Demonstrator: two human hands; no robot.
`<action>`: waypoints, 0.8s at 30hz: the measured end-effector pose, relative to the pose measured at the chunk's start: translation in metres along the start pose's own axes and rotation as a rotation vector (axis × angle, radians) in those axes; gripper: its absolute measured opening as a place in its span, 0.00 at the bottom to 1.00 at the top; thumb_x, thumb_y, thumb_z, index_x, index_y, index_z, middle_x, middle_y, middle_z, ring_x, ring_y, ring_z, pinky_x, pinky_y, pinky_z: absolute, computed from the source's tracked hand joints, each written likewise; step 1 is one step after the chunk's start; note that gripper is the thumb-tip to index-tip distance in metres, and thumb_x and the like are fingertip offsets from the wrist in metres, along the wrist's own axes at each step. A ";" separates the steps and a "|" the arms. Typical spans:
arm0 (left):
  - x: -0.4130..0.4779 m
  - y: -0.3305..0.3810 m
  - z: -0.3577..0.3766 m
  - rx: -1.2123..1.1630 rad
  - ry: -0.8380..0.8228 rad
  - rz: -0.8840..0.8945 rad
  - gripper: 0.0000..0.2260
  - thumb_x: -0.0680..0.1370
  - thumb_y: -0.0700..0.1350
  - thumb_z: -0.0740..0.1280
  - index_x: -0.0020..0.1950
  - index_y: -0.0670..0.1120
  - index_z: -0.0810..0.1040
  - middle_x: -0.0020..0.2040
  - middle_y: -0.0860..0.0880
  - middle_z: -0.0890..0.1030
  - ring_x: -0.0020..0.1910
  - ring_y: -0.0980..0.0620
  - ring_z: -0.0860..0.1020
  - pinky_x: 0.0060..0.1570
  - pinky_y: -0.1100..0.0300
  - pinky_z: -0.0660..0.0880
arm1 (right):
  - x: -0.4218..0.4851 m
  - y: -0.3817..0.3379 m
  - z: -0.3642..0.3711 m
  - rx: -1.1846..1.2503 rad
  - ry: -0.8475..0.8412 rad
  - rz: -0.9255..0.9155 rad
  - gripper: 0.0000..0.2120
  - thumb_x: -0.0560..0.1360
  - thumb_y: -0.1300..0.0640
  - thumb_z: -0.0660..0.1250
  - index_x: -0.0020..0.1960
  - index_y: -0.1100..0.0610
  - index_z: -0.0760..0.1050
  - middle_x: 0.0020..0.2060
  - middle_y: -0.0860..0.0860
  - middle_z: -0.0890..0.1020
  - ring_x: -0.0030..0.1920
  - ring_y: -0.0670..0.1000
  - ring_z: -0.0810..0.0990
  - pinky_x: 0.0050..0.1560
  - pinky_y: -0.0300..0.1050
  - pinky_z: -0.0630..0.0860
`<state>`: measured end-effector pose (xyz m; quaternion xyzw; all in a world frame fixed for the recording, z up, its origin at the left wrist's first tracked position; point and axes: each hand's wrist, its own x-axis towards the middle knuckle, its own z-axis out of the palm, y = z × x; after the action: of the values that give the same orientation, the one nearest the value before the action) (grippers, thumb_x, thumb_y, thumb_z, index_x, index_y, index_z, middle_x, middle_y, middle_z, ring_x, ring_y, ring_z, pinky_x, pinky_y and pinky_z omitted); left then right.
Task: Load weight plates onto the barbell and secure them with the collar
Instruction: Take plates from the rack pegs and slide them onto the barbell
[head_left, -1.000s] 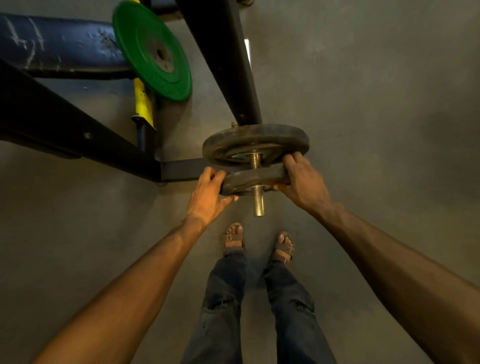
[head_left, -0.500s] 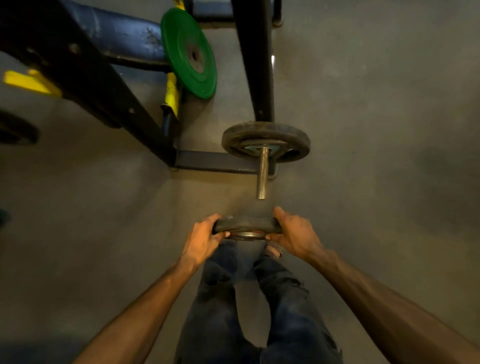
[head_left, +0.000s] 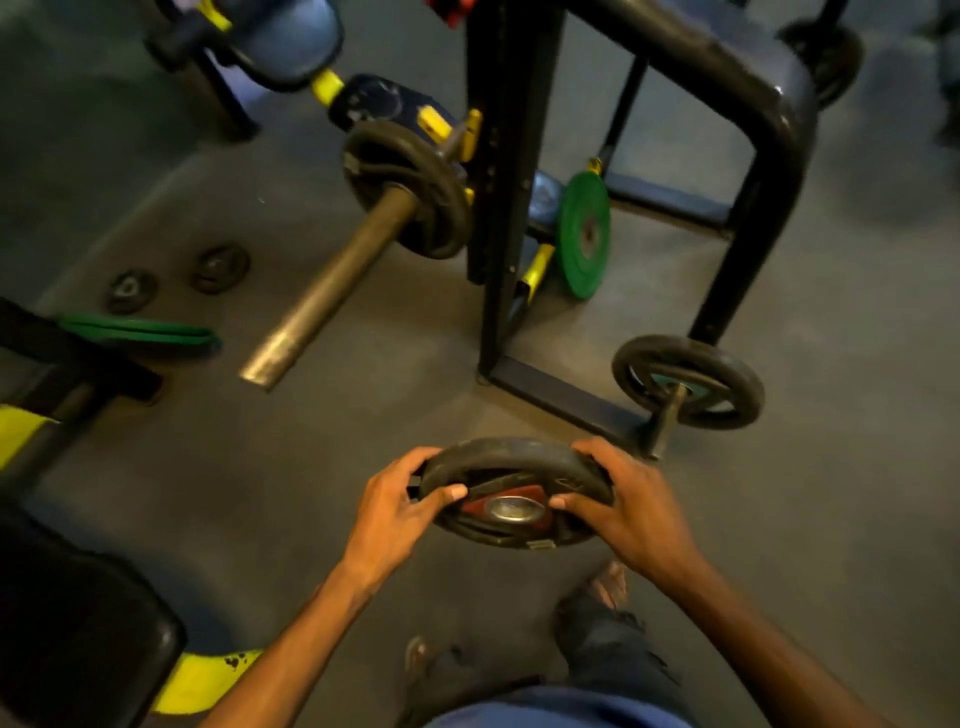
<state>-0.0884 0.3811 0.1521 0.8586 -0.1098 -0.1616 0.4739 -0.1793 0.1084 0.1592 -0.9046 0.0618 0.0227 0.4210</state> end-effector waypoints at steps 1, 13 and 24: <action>-0.007 -0.002 -0.018 -0.007 0.033 0.023 0.17 0.70 0.55 0.75 0.57 0.52 0.82 0.50 0.56 0.85 0.51 0.57 0.83 0.49 0.57 0.80 | 0.002 -0.020 0.005 -0.004 0.020 -0.039 0.22 0.71 0.36 0.69 0.61 0.43 0.74 0.52 0.40 0.81 0.52 0.41 0.81 0.51 0.47 0.81; -0.048 -0.033 -0.197 -0.022 0.270 0.144 0.18 0.72 0.56 0.73 0.60 0.56 0.81 0.53 0.57 0.84 0.55 0.56 0.82 0.52 0.45 0.81 | 0.031 -0.192 0.091 0.086 0.155 -0.231 0.20 0.71 0.47 0.78 0.61 0.42 0.77 0.51 0.40 0.84 0.52 0.41 0.82 0.52 0.51 0.81; 0.023 -0.072 -0.266 -0.046 0.301 0.090 0.16 0.74 0.45 0.76 0.61 0.51 0.81 0.55 0.55 0.84 0.58 0.60 0.80 0.58 0.55 0.79 | 0.136 -0.222 0.148 0.049 0.101 -0.313 0.19 0.71 0.42 0.74 0.60 0.42 0.75 0.49 0.39 0.81 0.52 0.43 0.81 0.50 0.54 0.80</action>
<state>0.0367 0.6187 0.2194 0.8564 -0.0720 -0.0121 0.5112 -0.0139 0.3504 0.2193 -0.8926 -0.0580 -0.0901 0.4379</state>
